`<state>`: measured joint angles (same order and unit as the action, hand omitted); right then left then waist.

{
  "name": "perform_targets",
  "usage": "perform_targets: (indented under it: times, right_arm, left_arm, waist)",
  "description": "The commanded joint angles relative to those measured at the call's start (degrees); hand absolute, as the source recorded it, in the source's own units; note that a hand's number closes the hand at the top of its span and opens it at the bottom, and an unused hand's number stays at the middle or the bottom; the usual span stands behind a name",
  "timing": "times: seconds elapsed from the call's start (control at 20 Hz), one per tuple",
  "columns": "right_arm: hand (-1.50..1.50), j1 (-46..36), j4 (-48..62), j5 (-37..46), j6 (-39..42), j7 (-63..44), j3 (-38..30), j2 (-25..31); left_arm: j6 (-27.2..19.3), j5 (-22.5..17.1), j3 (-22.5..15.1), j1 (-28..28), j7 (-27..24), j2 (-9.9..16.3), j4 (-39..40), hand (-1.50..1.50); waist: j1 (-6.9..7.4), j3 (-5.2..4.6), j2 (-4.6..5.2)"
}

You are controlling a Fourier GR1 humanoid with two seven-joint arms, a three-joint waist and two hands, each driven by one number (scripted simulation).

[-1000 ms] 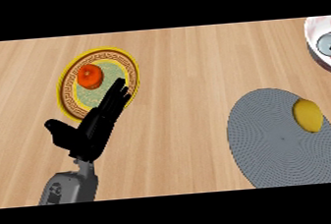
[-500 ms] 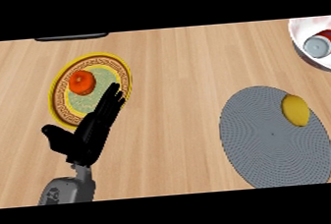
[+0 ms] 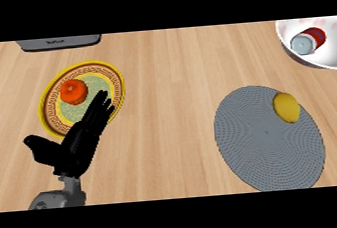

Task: Pick the can from the placemat and place it in the bowl

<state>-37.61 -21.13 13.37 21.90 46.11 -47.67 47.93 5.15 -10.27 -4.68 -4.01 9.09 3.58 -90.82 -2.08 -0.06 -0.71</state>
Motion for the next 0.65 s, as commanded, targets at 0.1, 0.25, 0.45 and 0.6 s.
perform_targets:
  times: [0.1,0.25,0.45,0.6]
  right_arm:
    - [1.50,15.6,-6.5,-4.3,11.5,9.3,-1.7,-0.5]
    - [1.50,22.8,-11.1,-5.8,13.5,12.1,-1.4,-2.9]
    - [1.50,34.7,-15.8,-7.4,15.5,15.7,-0.4,-7.5]
    - [1.50,42.5,-20.2,-6.0,16.6,17.8,4.2,-11.9]
  left_arm:
    - [0.2,-1.5,2.8,0.2,0.8,1.7,-0.4,0.00]
    - [0.0,-0.2,1.5,2.1,0.3,1.5,-1.6,0.00]
    - [-0.5,-0.2,2.7,3.1,-0.7,1.8,-1.0,0.00]
    - [-1.0,-0.5,2.7,3.0,-0.3,1.2,-1.8,0.00]
  waist:
    - [-2.99,-0.17,-0.73]
    - [-3.74,-0.16,-0.93]
    - [-4.86,-0.14,-0.87]
    - [-5.14,-0.08,-0.88]
